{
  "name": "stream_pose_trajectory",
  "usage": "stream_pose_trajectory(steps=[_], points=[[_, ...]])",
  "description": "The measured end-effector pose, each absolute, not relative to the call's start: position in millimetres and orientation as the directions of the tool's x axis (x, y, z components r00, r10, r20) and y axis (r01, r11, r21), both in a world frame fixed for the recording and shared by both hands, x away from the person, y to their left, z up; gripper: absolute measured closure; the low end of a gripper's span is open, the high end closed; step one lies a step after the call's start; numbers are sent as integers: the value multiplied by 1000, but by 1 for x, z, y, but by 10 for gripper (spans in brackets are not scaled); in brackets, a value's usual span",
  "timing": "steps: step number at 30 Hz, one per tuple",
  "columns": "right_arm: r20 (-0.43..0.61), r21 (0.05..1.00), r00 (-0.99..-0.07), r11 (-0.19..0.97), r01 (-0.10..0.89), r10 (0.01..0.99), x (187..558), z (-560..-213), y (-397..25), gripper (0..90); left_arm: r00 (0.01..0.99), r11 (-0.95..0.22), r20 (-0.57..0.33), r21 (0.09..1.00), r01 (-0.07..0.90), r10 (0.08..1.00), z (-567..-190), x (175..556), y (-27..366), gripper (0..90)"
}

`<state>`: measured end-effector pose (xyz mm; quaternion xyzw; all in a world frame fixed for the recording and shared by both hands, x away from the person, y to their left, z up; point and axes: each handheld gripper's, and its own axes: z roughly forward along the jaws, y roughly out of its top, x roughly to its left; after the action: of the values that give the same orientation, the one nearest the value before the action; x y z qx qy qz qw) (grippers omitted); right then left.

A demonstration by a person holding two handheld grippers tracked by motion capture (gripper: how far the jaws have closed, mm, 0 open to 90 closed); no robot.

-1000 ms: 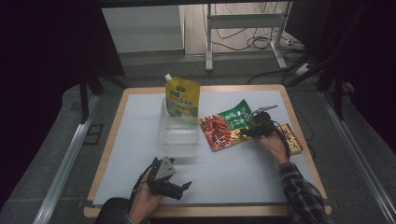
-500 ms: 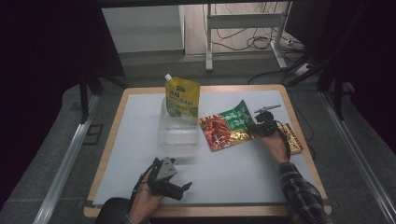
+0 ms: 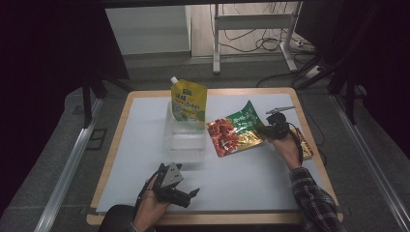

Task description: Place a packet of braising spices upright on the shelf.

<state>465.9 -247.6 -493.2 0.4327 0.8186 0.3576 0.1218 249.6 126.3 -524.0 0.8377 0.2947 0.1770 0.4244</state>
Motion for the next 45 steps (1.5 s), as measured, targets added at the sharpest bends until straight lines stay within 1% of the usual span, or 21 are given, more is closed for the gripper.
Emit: stream_pose_trajectory(steps=[5,9,14,21,25,28,35,41,45], points=[[97,707,-608,375,599,788,462,-486,-246,890,765,-447,43,832,329,643,-521,247,126,4],[112,712,-606,362,602,788,463,-485,-248,891,767,-450,55,835,315,639,-518,245,124,14],[159,726,-605,323,607,780,462,-480,-250,891,766,-466,62,824,323,639,-518,245,121,16],[161,744,-613,313,591,774,458,-469,-247,891,761,-458,58,827,326,646,-518,245,123,18],[167,748,-615,308,589,771,458,-465,-246,891,758,-476,86,822,314,647,-519,245,123,21],[174,750,-629,312,584,758,457,-459,-245,891,753,-503,120,810,303,647,-520,245,122,21],[168,769,-660,321,553,732,454,-444,-240,891,753,-501,124,813,296,647,-519,244,122,20],[156,773,-679,339,536,718,454,-431,-234,892,756,-534,157,797,283,635,-520,244,122,20],[141,779,-692,351,519,708,453,-420,-229,893,754,-528,156,802,281,638,-520,244,122,20]])
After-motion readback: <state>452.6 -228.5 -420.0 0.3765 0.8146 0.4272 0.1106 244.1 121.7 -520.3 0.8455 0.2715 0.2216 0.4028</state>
